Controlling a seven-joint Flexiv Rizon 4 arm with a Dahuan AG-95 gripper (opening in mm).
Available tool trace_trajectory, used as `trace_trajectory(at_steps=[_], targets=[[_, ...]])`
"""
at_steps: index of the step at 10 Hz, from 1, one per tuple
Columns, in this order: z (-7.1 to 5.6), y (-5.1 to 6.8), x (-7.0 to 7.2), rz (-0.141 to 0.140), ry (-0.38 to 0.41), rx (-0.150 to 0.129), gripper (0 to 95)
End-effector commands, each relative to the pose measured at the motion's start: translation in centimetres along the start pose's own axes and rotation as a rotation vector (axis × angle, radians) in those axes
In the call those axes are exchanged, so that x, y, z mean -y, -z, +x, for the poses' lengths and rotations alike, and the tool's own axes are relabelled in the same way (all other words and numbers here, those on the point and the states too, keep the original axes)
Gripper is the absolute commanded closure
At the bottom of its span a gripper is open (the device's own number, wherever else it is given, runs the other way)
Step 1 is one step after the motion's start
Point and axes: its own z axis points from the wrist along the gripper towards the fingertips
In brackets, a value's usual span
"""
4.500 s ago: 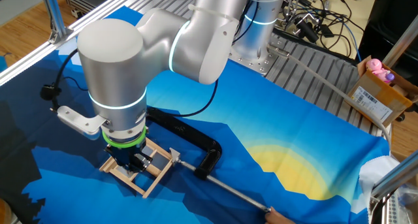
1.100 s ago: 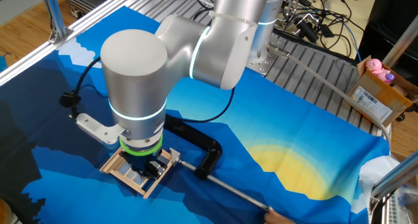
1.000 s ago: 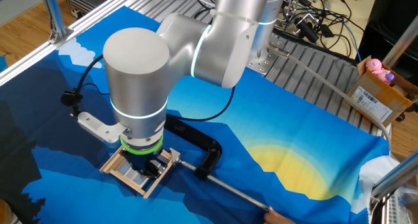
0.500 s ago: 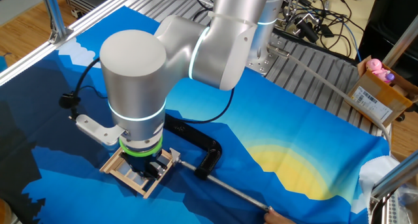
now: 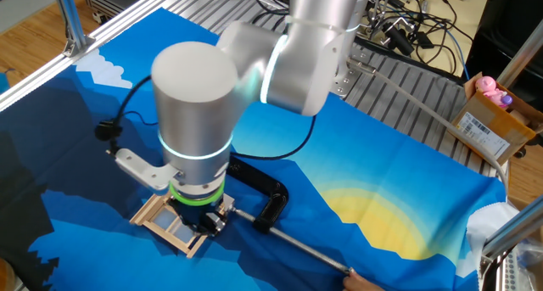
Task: Close a sliding window
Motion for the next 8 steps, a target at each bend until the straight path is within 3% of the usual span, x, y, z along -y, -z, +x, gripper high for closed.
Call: trace_trajectory(at_steps=[1, 4, 8], targets=[[-0.3, -0.3, 0.4, -0.007, 0.011, 0.001, 95.0], [-0.3, -0.6, 1.6, 0.003, 0.025, 0.009, 95.0], [-0.3, -0.5, 4.6, 0.019, 0.068, 0.015, 95.0]])
